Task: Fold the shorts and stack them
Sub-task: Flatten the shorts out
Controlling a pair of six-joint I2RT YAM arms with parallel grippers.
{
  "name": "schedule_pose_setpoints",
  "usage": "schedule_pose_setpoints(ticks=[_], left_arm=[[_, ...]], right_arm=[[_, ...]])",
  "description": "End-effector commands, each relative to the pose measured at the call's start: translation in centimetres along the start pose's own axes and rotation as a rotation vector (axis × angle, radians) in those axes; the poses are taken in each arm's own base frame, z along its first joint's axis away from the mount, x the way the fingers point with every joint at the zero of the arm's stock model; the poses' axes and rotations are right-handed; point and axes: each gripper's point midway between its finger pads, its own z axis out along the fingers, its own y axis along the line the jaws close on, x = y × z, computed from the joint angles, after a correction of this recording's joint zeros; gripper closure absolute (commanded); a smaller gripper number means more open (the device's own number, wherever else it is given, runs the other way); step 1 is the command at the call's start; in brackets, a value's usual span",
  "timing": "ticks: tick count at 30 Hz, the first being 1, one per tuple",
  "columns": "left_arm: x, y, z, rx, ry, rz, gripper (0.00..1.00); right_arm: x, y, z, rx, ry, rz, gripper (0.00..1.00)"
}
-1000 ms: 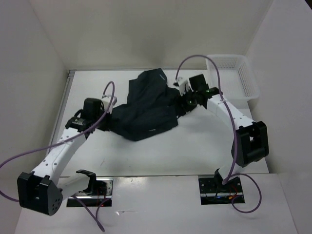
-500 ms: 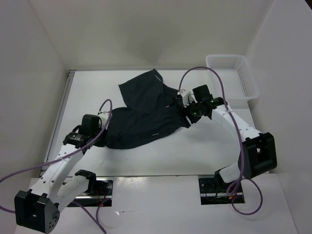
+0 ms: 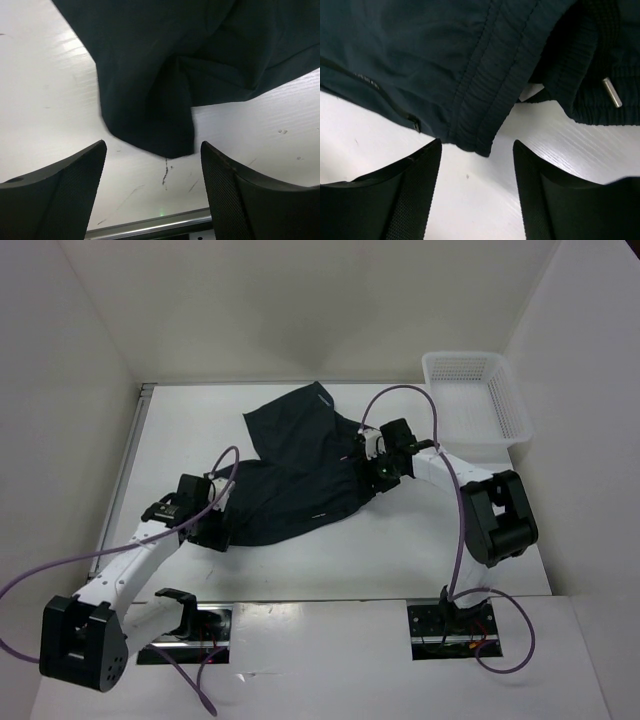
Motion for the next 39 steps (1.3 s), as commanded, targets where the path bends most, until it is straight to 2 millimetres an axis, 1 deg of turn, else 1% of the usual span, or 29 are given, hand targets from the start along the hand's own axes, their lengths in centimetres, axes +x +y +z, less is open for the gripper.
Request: schedule_pose_setpoints(ticks=[1,2,3,6,7,9,10,11,13,14,15,17,19,20,22,23,24,25,26,28,29,31,32,33,34,36,37,38,39], left_arm=[[-0.6,-1.2,0.1,0.074,0.006,-0.002,0.17],[-0.8,-1.4,0.2,0.090,0.014,-0.002,0.17],[-1.7,-1.8,-0.2,0.113,-0.011,-0.001,0.17],[-2.1,-2.4,-0.3,0.148,0.002,-0.003,0.14],[-1.9,-2.4,-0.1,0.149,0.012,-0.003,0.14],[-1.3,-1.8,0.5,0.107,0.031,0.005,0.14],[0.1,-1.4,1.3,0.080,0.070,0.004,0.14],[0.7,-0.9,1.9,0.054,0.083,0.005,0.14],[2.1,0.3,2.6,-0.021,0.111,0.009,0.25],[3.7,0.6,3.2,-0.044,0.143,0.011,0.30],[3.6,0.7,3.1,-0.037,0.134,-0.001,0.35],[3.3,0.7,3.2,-0.038,0.121,-0.002,0.58],[2.6,0.6,3.2,-0.031,0.097,-0.003,0.72],[2.5,0.4,3.2,-0.022,0.096,-0.003,0.84],[2.3,0.4,3.3,-0.022,0.087,-0.003,1.00],[1.8,0.7,3.4,-0.039,0.067,-0.003,1.00],[0.7,1.3,3.5,-0.060,0.018,-0.013,1.00],[-1.7,2.0,2.8,-0.071,-0.055,-0.042,1.00],[-3.4,2.7,2.3,-0.085,-0.108,-0.057,1.00],[-7.8,4.0,1.2,-0.089,-0.225,-0.096,1.00],[-12.0,4.8,-1.1,-0.096,-0.320,-0.102,1.00],[-15.6,5.5,-2.6,-0.099,-0.382,-0.105,1.00],[-17.3,5.8,-3.8,-0.104,-0.423,-0.103,1.00],[-20.1,6.2,-6.2,-0.113,-0.491,-0.100,1.00],[-21.3,6.6,-7.6,-0.128,-0.524,-0.101,1.00],[-23.2,6.8,-10.6,-0.135,-0.573,-0.099,1.00],[-23.3,6.7,-11.4,-0.136,-0.580,-0.099,1.00],[-22.8,6.4,-12.2,-0.126,-0.586,-0.096,1.00],[-21.7,6.2,-12.3,-0.122,-0.553,-0.097,1.00]], right_arm=[[-1.7,-0.4,1.0,0.008,-0.058,0.042,0.37],[-1.7,-0.4,1.0,0.008,-0.058,0.042,0.38],[-1.4,-0.6,1.3,0.016,-0.046,0.047,0.40],[-1.2,-0.3,1.6,0.011,-0.035,0.052,0.54],[-0.9,0.0,2.0,0.005,-0.022,0.047,0.63],[-0.8,0.3,2.5,-0.001,-0.017,0.048,0.73],[-0.8,0.3,2.5,-0.001,-0.017,0.048,0.81],[-0.6,0.3,2.7,-0.002,-0.008,0.051,0.84],[-0.5,0.3,2.6,-0.002,0.001,0.042,0.93],[-0.5,0.3,2.4,-0.003,0.011,0.033,0.95],[-0.6,0.3,2.2,-0.003,0.014,0.020,0.98],[-0.3,0.2,2.0,-0.005,0.035,-0.009,1.00],[-0.4,0.7,1.5,-0.031,0.037,-0.031,1.00],[-0.4,1.2,1.3,-0.058,0.044,-0.052,1.00],[-1.9,1.7,0.4,-0.081,0.013,-0.087,1.00],[-3.7,2.0,-0.4,-0.085,-0.025,-0.114,1.00],[-4.9,2.2,-0.9,-0.093,-0.054,-0.125,1.00],[-6.1,2.3,-1.4,-0.090,-0.075,-0.134,1.00],[-9.1,2.0,-2.6,-0.086,-0.143,-0.149,1.00],[-12.2,1.4,-3.9,-0.080,-0.205,-0.128,1.00],[-15.4,0.7,-5.2,-0.070,-0.270,-0.115,1.00],[-18.8,0.1,-7.1,-0.062,-0.350,-0.111,1.00],[-21.9,-0.4,-9.8,-0.045,-0.436,-0.123,1.00],[-22.8,-0.5,-10.7,-0.050,-0.459,-0.108,1.00],[-24.5,-0.6,-12.6,-0.035,-0.513,-0.127,1.00],[-24.4,0.0,-15.4,-0.014,-0.540,-0.171,1.00],[-22.8,0.0,-14.8,-0.018,-0.503,-0.162,1.00],[-21.4,0.1,-15.1,-0.023,-0.484,-0.159,1.00],[-20.2,1.5,-17.1,-0.033,-0.499,-0.218,1.00]])
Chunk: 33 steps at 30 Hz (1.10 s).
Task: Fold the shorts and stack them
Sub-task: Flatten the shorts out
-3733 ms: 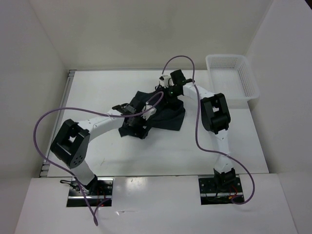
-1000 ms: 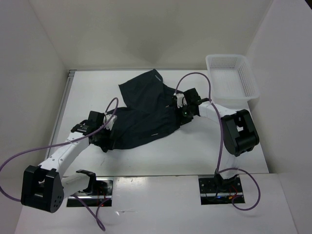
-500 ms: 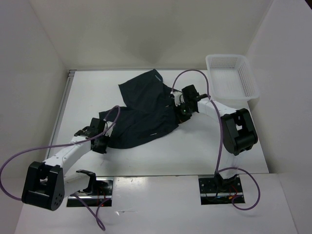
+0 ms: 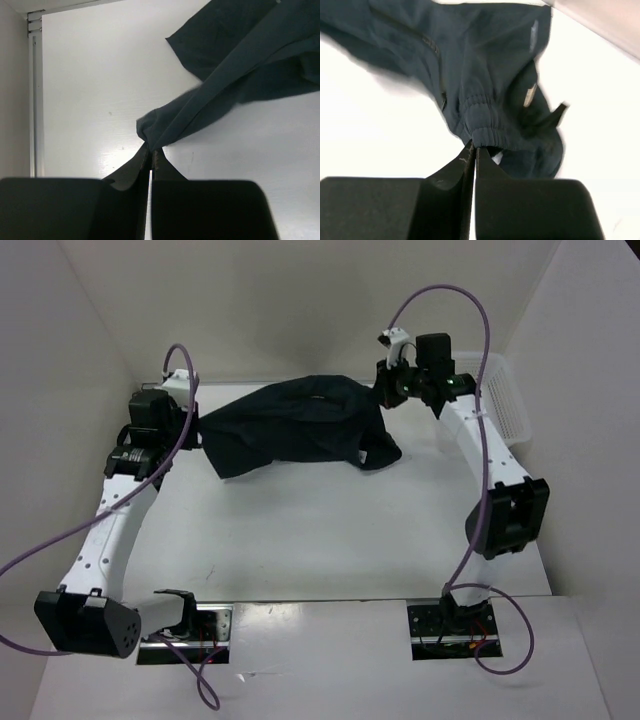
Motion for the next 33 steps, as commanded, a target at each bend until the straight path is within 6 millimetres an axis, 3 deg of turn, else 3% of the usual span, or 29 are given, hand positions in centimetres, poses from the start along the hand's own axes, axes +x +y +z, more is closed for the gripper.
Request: schedule_pose_setpoints(ticks=[1,2,3,5,6,7,9,10,12,13,17,22,27,33], left_arm=[[1.1,-0.5,-3.0,0.034,0.052,0.002,1.00],[3.5,-0.8,-4.1,0.047,0.103,0.001,1.00],[4.6,-0.9,-4.7,0.049,0.127,0.000,1.00],[7.0,-1.1,-6.3,0.052,0.170,0.000,1.00],[9.1,-1.2,-6.4,0.056,0.217,-0.001,1.00],[9.8,-1.3,-7.0,0.056,0.222,-0.001,1.00],[12.9,-1.8,-7.2,0.076,0.308,-0.004,1.00],[14.0,-2.0,-7.5,0.089,0.340,-0.007,1.00],[15.7,-2.4,-7.7,0.101,0.381,0.000,1.00],[17.8,-2.6,-8.1,0.104,0.439,0.008,1.00],[20.5,-2.8,-9.2,0.104,0.490,0.019,1.00],[21.4,-3.8,-10.7,0.162,0.528,0.004,1.00],[22.6,-4.2,-10.8,0.179,0.551,0.007,1.00],[21.9,-3.2,-11.4,0.123,0.480,0.022,1.00]], right_arm=[[4.9,4.2,-4.4,-0.099,0.111,-0.018,1.00],[6.8,5.0,-5.4,-0.122,0.151,-0.032,1.00],[10.3,6.2,-7.4,-0.148,0.229,-0.066,1.00],[14.1,6.7,-9.3,-0.159,0.328,-0.117,1.00],[17.2,6.4,-10.4,-0.152,0.410,-0.185,1.00],[19.7,6.5,-11.5,-0.160,0.498,-0.188,1.00],[23.5,6.2,-12.9,-0.160,0.625,-0.209,1.00],[24.5,6.5,-13.7,-0.182,0.662,-0.232,1.00],[25.6,6.9,-14.4,-0.203,0.698,-0.254,1.00],[25.4,6.8,-14.8,-0.197,0.696,-0.280,1.00],[28.2,7.9,-16.1,-0.233,0.784,-0.282,1.00],[28.8,8.6,-16.7,-0.269,0.795,-0.269,1.00],[29.1,8.2,-16.5,-0.250,0.807,-0.291,1.00],[29.7,8.6,-16.7,-0.258,0.863,-0.371,1.00]])
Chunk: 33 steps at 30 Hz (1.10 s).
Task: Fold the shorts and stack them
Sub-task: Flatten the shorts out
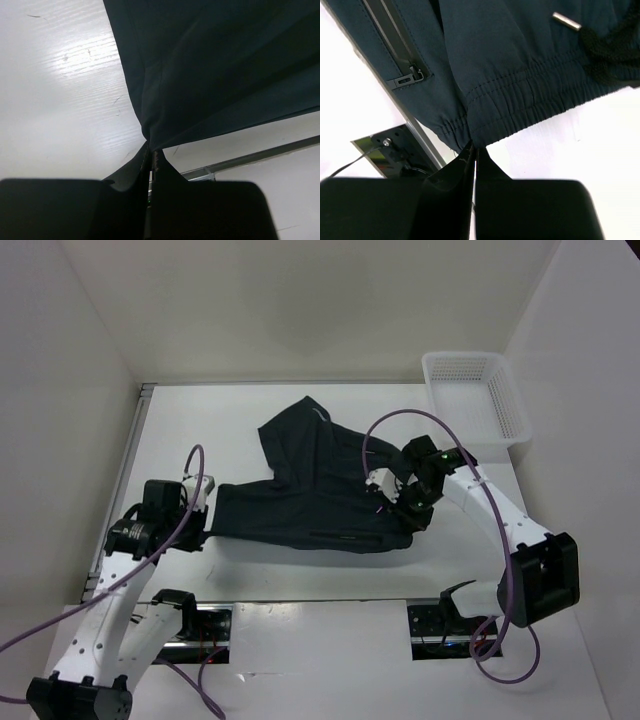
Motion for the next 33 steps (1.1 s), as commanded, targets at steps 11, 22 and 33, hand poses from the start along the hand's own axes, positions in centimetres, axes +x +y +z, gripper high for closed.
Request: schedule_pose_setpoints(ticks=[11,22,33], left_arm=[[1.9,-0.7,-0.9,0.029,-0.004,0.002,0.35],[-12.2,5.3,6.8,-0.166,-0.122,-0.024,0.29],[-10.3,4.8,14.3,-0.114,0.036,-0.013,0.27]], right_arm=[[2.2,0.1,-1.1,0.036,0.113,-0.101,0.21],[-10.2,-13.2,-3.9,0.559,-0.265,0.203,0.23],[-10.8,-22.4,-1.2,0.637,-0.297,0.438,0.27]])
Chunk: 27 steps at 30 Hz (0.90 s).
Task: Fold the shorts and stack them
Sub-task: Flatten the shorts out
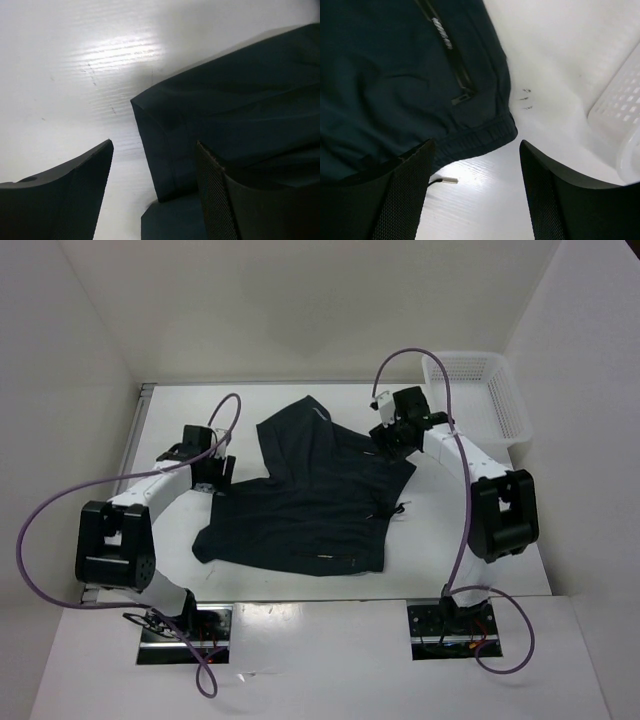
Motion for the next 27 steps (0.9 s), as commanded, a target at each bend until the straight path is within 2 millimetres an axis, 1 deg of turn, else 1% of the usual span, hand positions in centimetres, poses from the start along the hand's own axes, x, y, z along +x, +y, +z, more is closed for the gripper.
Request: schedule_pose_setpoints(ticks=[1,2,3,4,5,6,7,8,9,10,11,12,13,14,15,16,18,19,20,21,22,23,24,25,26,27], left_arm=[[1.4,-1.1,1.7,0.035,0.044,0.018,0.27],[1.3,-0.9,2.2,0.026,0.045,0.018,0.27],[1.3,-0.8,2.7,0.016,0.042,0.018,0.27],[0.8,-0.6,3.8,0.005,0.032,0.018,0.27],[0.5,-0.4,4.2,-0.008,0.029,0.018,0.34],[1.0,-0.2,5.1,-0.017,0.056,0.019,0.39],[0.3,0.0,5.3,-0.031,0.050,0.019,0.45],[0.5,0.0,5.6,-0.030,0.070,0.020,0.50],[1.1,0.0,6.2,-0.027,0.103,0.022,0.63],[1.7,-0.1,6.3,-0.025,0.137,0.023,0.70],[1.9,-0.1,6.5,-0.024,0.152,0.024,0.79],[2.1,0.2,6.9,-0.040,0.164,0.026,0.87],[2.1,0.5,6.9,-0.060,0.165,0.028,0.94],[2.2,1.0,6.9,-0.066,0.167,0.015,0.94],[0.9,1.6,6.5,-0.082,0.135,0.006,0.95],[0.7,2.0,6.3,-0.086,0.138,-0.002,0.95],[-0.7,2.4,4.9,-0.084,0.116,-0.015,0.91],[-0.5,2.0,4.5,-0.061,0.125,-0.016,0.84],[-1.0,1.8,4.0,-0.048,0.116,-0.017,0.71],[-1.2,1.7,3.3,-0.038,0.118,-0.017,0.52],[-1.5,1.2,3.2,-0.032,0.116,-0.005,0.45],[-3.4,0.3,2.6,-0.012,0.068,0.013,0.42],[-4.2,-0.2,2.2,-0.007,0.056,0.023,0.37],[-5.7,-1.6,1.7,0.033,0.019,0.044,0.30],[-8.9,-2.2,0.9,0.049,-0.050,0.052,0.27],[-10.4,-2.9,0.7,0.068,-0.081,0.061,0.22]], right_arm=[[-0.9,-2.1,1.7,0.047,-0.032,0.081,0.27],[-0.1,-2.2,2.2,0.045,-0.010,0.088,0.24],[0.5,-2.0,3.0,0.037,0.014,0.077,0.24],[0.5,-2.1,3.5,0.037,0.012,0.077,0.23],[0.6,-2.0,3.9,0.037,0.014,0.077,0.23],[0.9,-1.9,4.3,0.033,0.025,0.068,0.23],[0.9,-1.9,5.1,0.030,0.031,0.068,0.23],[0.7,-2.0,5.3,0.031,0.030,0.068,0.23],[0.7,-2.0,5.3,0.031,0.030,0.068,0.23],[0.5,-2.1,5.7,0.032,0.026,0.068,0.23],[0.4,-2.1,6.0,0.032,0.027,0.068,0.23],[0.4,-2.1,6.0,0.032,0.027,0.068,0.23],[0.6,-2.0,6.3,0.029,0.035,0.077,0.23],[0.3,-2.2,6.2,0.032,0.027,0.077,0.23],[0.3,-2.3,6.2,0.042,0.030,0.077,0.23],[0.3,-2.3,6.2,0.042,0.030,0.077,0.25],[0.6,-2.4,6.5,0.048,0.042,0.076,0.29],[1.1,-2.2,6.9,0.045,0.051,0.076,0.29],[1.1,-2.2,6.9,0.045,0.051,0.085,0.29],[1.3,-2.1,7.2,0.042,0.059,0.085,0.29],[1.3,-2.1,7.2,0.042,0.059,0.085,0.26],[0.7,-2.3,7.2,0.048,0.041,0.086,0.26],[1.0,-2.4,7.4,0.056,0.052,0.094,0.26],[0.5,-2.5,7.3,0.059,0.042,0.095,0.26],[-0.2,-2.8,7.2,0.066,0.022,0.106,0.26],[-0.6,-2.9,7.1,0.069,0.013,0.107,0.25]])
